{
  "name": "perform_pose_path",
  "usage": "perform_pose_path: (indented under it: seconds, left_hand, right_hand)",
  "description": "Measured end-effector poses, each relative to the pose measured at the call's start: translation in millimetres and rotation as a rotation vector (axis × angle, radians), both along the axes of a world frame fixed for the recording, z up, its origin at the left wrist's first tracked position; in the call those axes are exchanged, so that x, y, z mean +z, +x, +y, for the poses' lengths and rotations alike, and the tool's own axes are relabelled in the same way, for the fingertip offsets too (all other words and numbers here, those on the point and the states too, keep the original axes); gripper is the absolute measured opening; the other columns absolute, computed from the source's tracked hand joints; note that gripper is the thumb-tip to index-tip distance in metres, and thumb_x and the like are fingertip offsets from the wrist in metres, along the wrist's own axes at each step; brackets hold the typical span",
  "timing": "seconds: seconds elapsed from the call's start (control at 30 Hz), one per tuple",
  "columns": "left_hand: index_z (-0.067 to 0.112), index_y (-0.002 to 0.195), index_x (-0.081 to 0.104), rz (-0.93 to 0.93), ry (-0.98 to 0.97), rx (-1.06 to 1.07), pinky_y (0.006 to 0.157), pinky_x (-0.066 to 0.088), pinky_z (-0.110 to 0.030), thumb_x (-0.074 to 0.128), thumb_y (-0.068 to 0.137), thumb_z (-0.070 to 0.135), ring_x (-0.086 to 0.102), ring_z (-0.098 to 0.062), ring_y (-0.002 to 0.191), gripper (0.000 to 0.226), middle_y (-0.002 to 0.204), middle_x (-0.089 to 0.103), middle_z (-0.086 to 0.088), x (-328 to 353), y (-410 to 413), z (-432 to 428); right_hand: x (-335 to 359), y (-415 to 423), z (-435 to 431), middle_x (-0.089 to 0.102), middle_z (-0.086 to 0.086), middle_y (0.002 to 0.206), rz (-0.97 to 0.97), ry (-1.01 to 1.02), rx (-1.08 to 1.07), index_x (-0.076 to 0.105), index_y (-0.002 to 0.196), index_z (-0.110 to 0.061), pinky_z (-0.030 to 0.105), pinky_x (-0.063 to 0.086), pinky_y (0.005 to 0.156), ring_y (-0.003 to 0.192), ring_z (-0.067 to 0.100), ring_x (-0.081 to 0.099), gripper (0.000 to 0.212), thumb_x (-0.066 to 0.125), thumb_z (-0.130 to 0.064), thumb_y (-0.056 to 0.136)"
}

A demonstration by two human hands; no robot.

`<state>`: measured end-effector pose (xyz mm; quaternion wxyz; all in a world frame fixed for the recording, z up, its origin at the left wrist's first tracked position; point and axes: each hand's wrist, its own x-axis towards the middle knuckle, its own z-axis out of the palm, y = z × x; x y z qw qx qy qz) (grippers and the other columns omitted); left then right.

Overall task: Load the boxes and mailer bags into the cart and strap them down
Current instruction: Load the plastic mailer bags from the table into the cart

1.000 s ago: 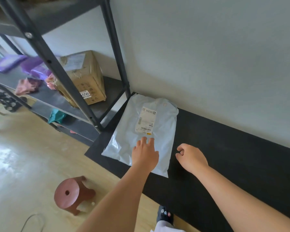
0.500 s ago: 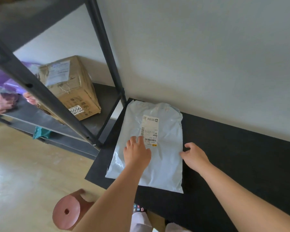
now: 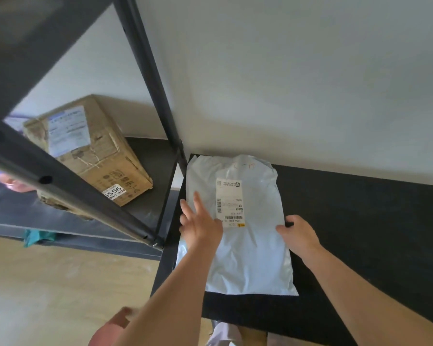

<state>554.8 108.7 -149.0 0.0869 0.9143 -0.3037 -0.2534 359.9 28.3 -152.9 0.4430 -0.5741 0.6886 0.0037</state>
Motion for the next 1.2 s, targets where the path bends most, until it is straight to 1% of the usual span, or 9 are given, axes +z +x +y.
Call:
perform_pose_path:
  seconds: [0.1,0.17,0.3,0.5,0.7,0.8,0.93,1.07,1.2]
  left_hand:
    - [0.025,0.152,-0.002,-0.029,-0.021,0.026,0.092,0.047,-0.038,0.056,0.089,0.029,0.038,-0.029,0.124,0.086,0.148,0.027,-0.014,-1.6,8.7,-5.7]
    - [0.021,0.153,0.0,-0.032,-0.027,0.009,0.092,0.046,-0.039,0.053,0.09,0.031,0.041,-0.027,0.119,0.083,0.138,0.04,-0.012,-2.9,9.9,-9.1]
    - [0.016,0.151,0.016,0.015,-0.097,0.028,0.095,0.045,-0.039,0.05,0.092,0.023,0.044,-0.025,0.118,0.069,0.137,0.046,-0.007,-2.3,-1.7,-16.8]
    - [0.016,0.138,0.04,0.056,-0.252,-0.066,0.098,0.044,-0.038,0.053,0.09,0.015,0.046,-0.024,0.118,0.05,0.129,0.052,-0.005,8.8,-39.4,-37.6]
    - [0.013,0.117,0.054,0.07,-0.373,-0.228,0.075,0.036,-0.029,0.045,0.089,0.006,0.044,-0.02,0.106,0.031,0.108,0.05,-0.001,30.8,-101.0,-55.9]
    - [0.012,0.115,0.054,0.095,-0.44,-0.309,0.074,0.039,-0.031,0.043,0.088,0.004,0.044,-0.021,0.105,0.029,0.107,0.047,-0.001,39.2,-135.5,-55.2]
    - [0.017,0.121,0.049,0.233,-0.504,-0.339,0.08,0.05,-0.043,0.042,0.091,0.01,0.052,-0.026,0.102,0.031,0.117,0.049,-0.003,49.2,-183.0,-51.0]
    - [0.023,0.126,0.04,0.358,-0.487,-0.347,0.071,0.048,-0.037,0.041,0.094,0.024,0.056,-0.02,0.084,0.032,0.103,0.057,0.003,54.2,-236.1,-41.7]
    - [0.022,0.131,0.038,0.341,-0.45,-0.401,0.07,0.047,-0.035,0.037,0.097,0.025,0.058,-0.021,0.087,0.034,0.11,0.059,0.002,54.8,-293.0,-28.0]
  right_hand:
    - [-1.8,0.7,4.5,0.062,0.0,0.088,0.044,-0.013,0.012,0.057,0.104,-0.014,0.033,0.048,0.067,0.077,0.016,0.06,0.019,0.056,-0.031,0.096]
    - [-2.1,-3.3,7.9,0.061,0.004,0.08,0.07,-0.038,-0.013,0.059,0.092,-0.009,0.031,0.044,0.06,0.069,0.019,0.057,0.021,0.052,-0.028,0.097]
    - [2.8,-22.4,12.1,0.05,0.002,0.065,0.146,-0.096,-0.113,0.049,0.068,-0.014,0.027,0.03,0.048,0.054,0.017,0.045,0.025,0.048,-0.014,0.093]
    - [19.8,-69.2,18.8,0.053,0.003,0.063,0.157,-0.108,-0.307,0.052,0.068,-0.013,0.025,0.029,0.046,0.052,0.019,0.046,0.018,0.047,-0.004,0.084]
    - [28.0,-127.5,32.7,0.06,0.004,0.073,0.122,-0.156,-0.486,0.058,0.083,-0.015,0.027,0.035,0.048,0.058,0.018,0.053,0.016,0.045,-0.007,0.089]
    - [30.6,-160.0,41.3,0.064,0.004,0.083,0.117,-0.147,-0.56,0.059,0.092,-0.017,0.03,0.042,0.054,0.068,0.02,0.06,0.014,0.047,-0.01,0.093]
    - [35.5,-206.2,58.9,0.064,0.004,0.084,0.108,-0.206,-0.672,0.058,0.09,-0.018,0.035,0.051,0.063,0.074,0.023,0.062,0.015,0.046,-0.008,0.092]
    - [44.9,-252.4,77.8,0.062,0.003,0.085,0.094,-0.237,-0.776,0.056,0.089,-0.019,0.034,0.051,0.063,0.074,0.022,0.061,0.016,0.046,-0.007,0.093]
    - [53.4,-307.3,101.2,0.062,0.004,0.085,0.067,-0.248,-0.807,0.057,0.092,-0.017,0.03,0.046,0.058,0.073,0.023,0.059,0.019,0.042,-0.006,0.094]
